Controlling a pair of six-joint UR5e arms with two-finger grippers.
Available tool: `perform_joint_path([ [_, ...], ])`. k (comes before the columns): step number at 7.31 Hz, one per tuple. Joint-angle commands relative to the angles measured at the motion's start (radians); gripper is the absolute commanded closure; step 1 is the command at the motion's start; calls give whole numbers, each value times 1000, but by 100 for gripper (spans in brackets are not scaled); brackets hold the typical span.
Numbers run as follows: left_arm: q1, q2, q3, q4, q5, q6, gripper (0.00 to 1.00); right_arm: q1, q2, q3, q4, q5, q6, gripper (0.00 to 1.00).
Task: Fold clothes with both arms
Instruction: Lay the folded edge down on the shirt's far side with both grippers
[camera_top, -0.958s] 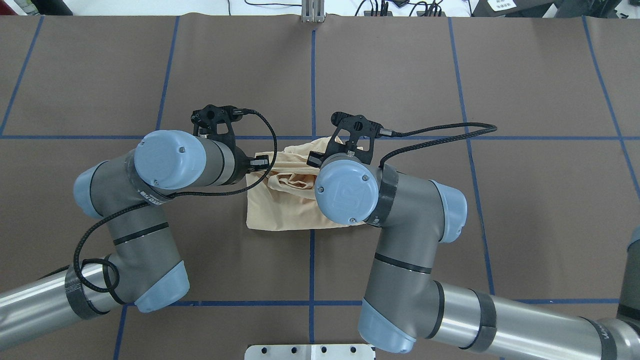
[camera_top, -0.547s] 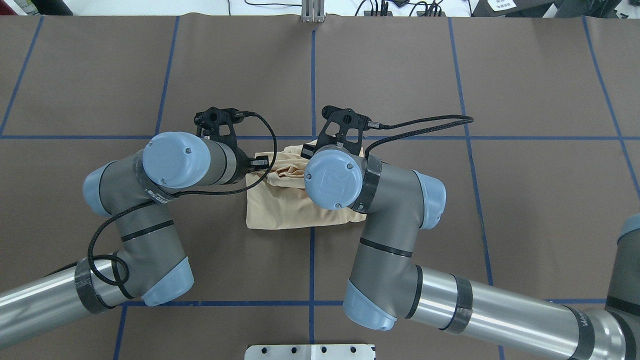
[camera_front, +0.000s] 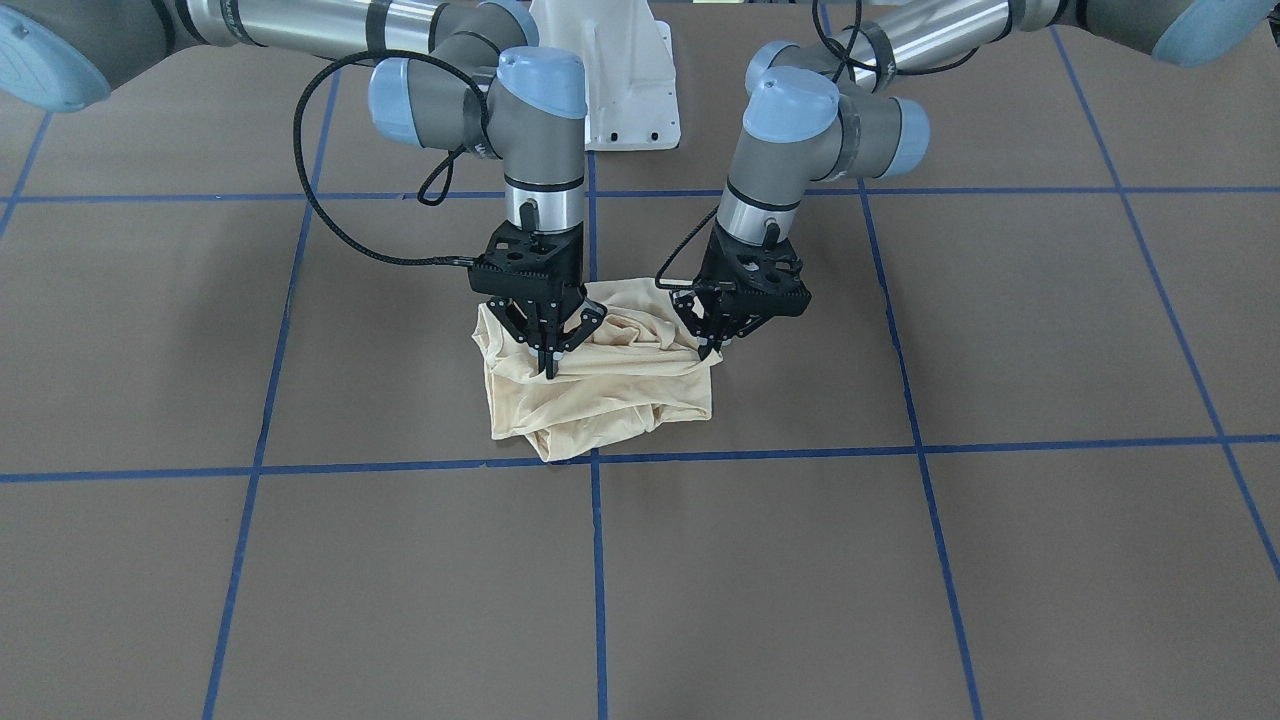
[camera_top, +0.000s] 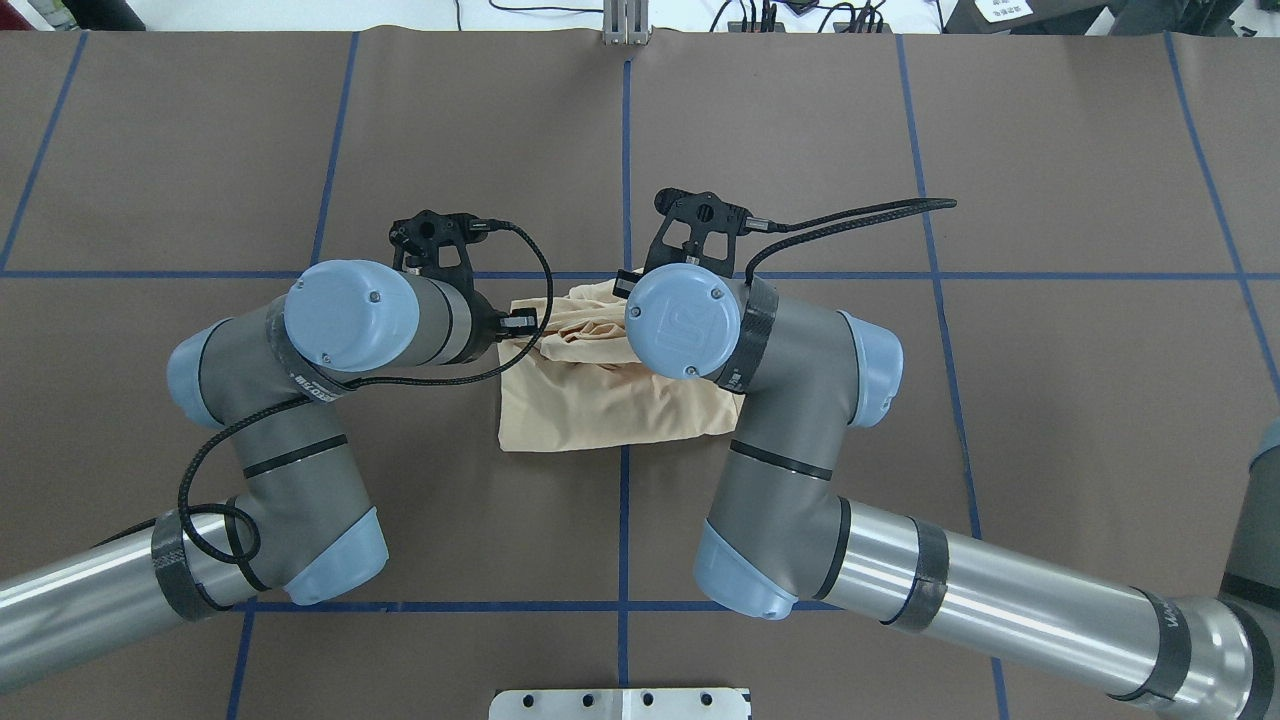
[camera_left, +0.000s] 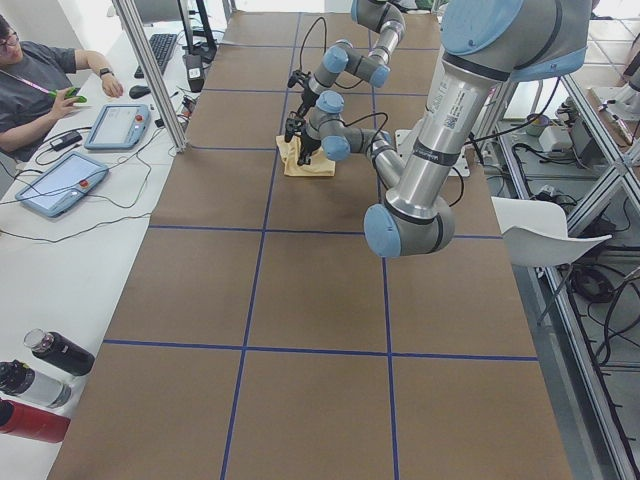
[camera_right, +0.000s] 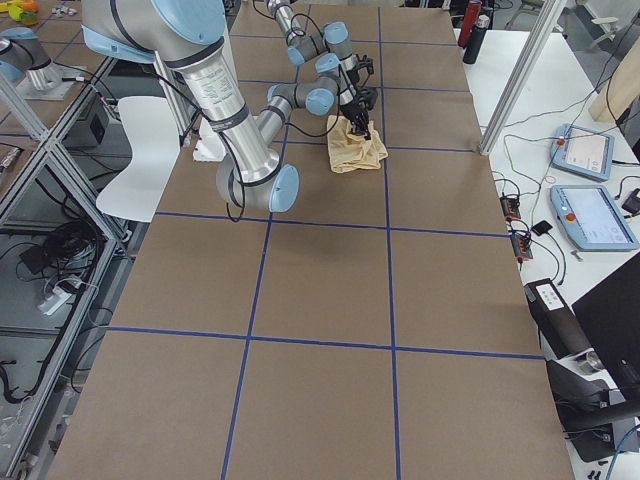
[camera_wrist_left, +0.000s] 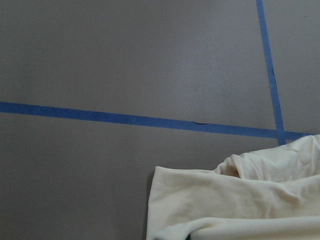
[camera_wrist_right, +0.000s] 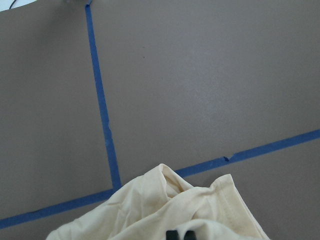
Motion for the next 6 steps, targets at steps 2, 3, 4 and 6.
perform_joint_path([
  [2,-56,1,-24,3,-118,90,0,81,24,13,2,202,-77,0],
  [3,-80,12,-59,3,-144,187,0,82,24,31,-1,214,-80,0],
  [4,-96,13,-65,3,-144,224,0,68,22,36,-2,211,-74,0],
  [6,-96,18,-65,3,-144,225,0,-19,7,50,-6,142,-65,17],
])
